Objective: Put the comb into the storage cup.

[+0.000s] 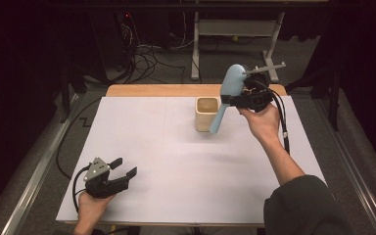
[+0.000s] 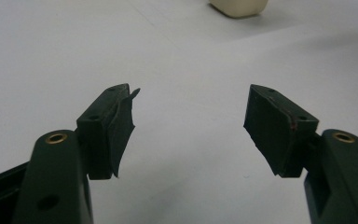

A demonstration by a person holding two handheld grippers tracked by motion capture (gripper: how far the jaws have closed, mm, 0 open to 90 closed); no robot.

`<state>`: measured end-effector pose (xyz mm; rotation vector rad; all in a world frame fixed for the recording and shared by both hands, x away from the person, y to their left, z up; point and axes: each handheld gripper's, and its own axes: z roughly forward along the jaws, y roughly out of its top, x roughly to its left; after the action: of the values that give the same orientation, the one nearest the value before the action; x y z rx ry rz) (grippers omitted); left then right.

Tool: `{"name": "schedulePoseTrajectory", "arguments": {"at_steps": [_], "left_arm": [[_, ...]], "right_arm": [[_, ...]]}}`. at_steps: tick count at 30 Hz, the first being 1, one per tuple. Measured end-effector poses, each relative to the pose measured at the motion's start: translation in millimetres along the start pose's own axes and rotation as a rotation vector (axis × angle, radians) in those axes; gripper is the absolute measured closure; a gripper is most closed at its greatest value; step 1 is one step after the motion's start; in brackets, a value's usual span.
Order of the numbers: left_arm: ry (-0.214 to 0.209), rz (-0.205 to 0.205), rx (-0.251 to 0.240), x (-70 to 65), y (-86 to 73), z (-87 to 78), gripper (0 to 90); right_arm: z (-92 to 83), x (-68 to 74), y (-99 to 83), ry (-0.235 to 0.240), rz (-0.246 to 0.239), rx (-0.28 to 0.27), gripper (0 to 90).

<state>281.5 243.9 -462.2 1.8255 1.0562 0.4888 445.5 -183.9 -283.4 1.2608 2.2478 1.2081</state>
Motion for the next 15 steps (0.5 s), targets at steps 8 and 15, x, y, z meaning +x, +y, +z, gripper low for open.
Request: {"name": "schedulePoseTrajectory", "arguments": {"at_steps": [8,15], "left_arm": [[-0.002,-0.001,0.000,-0.1,0.1,0.0,33.0],[-0.005,-0.002,-0.001,-0.3,0.1,0.0,33.0]], "right_arm": [[8.2,-1.0,6.0,-0.019,-0.013,0.015,55.7],[11.6,-1.2,13.4,-0.017,-0.012,0.001,55.6]]}}
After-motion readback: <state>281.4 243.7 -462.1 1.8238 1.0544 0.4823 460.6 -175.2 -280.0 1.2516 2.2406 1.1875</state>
